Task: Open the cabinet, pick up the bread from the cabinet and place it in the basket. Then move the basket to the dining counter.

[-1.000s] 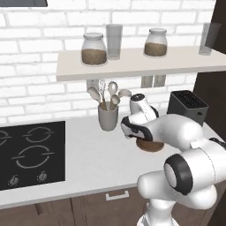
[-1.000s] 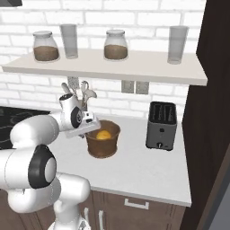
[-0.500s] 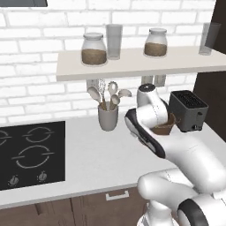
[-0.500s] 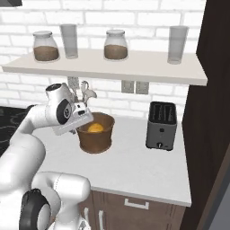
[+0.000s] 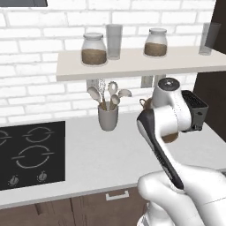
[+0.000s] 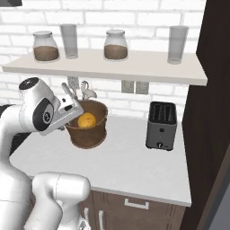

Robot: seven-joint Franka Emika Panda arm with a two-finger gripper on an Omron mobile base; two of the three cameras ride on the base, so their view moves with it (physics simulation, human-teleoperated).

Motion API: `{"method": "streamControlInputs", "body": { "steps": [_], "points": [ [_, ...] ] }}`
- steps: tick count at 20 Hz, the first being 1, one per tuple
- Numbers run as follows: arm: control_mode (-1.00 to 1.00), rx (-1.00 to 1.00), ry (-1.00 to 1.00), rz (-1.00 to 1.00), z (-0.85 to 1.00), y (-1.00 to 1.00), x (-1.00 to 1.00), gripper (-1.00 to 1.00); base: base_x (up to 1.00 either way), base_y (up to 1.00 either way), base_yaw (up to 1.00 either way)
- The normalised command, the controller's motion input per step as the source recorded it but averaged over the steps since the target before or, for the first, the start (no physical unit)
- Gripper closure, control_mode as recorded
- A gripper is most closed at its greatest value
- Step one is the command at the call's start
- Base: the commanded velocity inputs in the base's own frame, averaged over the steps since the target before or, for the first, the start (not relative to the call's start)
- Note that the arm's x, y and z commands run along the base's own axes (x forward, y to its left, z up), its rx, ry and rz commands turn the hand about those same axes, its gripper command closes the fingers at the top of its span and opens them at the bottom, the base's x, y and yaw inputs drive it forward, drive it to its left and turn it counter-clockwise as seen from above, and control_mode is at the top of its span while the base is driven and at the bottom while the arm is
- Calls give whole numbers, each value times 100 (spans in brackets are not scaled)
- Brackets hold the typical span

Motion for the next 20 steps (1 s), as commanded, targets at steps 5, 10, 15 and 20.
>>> {"method": "streamControlInputs", "body": {
  "steps": [5,10,15,20],
  "points": [
    [-100,0,-6,0,64,0,-59,100,0,0,0],
    [-100,0,0,0,63,0,-26,100,0,0,0],
    [-100,1,-2,0,21,1,-45,100,0,0,0],
    [100,0,0,0,0,0,0,100,-83,27,12]
  ]
}}
